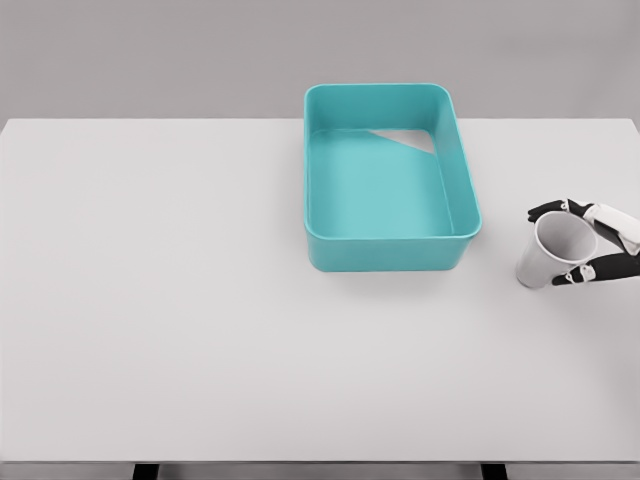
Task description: Put the paper cup into the basket with your right arm
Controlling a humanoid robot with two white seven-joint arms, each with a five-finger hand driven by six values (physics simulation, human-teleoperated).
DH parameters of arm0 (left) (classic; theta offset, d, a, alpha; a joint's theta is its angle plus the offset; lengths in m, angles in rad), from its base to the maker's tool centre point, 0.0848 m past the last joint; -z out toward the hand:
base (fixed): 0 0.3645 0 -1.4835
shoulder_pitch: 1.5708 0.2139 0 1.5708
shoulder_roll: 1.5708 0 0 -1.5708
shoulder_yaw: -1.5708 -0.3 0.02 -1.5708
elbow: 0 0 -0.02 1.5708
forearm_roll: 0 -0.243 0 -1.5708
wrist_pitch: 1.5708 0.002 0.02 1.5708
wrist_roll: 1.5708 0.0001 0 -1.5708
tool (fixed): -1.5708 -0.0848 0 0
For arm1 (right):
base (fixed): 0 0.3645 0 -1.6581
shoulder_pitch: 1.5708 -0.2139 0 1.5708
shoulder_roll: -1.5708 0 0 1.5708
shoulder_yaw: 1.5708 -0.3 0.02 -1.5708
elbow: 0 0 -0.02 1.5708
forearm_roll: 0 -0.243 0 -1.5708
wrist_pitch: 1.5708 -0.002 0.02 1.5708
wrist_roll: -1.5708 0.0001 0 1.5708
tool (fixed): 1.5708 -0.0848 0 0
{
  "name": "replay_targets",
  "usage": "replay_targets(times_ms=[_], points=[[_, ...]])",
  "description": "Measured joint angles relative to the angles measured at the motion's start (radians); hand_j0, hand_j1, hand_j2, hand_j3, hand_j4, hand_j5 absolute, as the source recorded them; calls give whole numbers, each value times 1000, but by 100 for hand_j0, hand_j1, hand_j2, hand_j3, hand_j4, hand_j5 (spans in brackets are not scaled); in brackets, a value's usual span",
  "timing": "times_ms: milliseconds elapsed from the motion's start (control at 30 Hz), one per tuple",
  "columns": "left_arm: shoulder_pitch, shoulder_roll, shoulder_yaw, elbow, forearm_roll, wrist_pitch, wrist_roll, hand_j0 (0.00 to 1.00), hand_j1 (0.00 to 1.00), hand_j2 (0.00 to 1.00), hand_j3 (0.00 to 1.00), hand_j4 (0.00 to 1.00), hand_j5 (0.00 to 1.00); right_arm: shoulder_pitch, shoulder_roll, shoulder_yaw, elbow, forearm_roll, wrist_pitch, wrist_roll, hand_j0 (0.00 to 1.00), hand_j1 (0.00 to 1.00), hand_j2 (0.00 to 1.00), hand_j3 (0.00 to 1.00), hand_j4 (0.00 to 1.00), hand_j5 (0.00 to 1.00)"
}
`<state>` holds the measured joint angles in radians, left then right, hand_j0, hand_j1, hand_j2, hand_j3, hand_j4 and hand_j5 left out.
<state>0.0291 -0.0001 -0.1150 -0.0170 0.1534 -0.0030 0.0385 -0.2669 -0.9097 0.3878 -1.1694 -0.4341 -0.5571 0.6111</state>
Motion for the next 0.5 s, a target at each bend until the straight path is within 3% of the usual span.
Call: replay_targets(times_ms=[267,400,500], points=[[0,0,0,0,0,0,0,100,100,100,100,100,100,-6,2,-12,-21,-5,-1,0,70,70,70,70,70,70],[0,0,0,0,0,0,0,100,100,100,100,100,100,-6,3,-18,-28,-5,-1,0,60,60,60,60,60,60],[0,0,0,0,0,0,0,100,100,100,100,100,100,-6,6,-20,-29,-5,-1,0,60,60,60,60,60,60]])
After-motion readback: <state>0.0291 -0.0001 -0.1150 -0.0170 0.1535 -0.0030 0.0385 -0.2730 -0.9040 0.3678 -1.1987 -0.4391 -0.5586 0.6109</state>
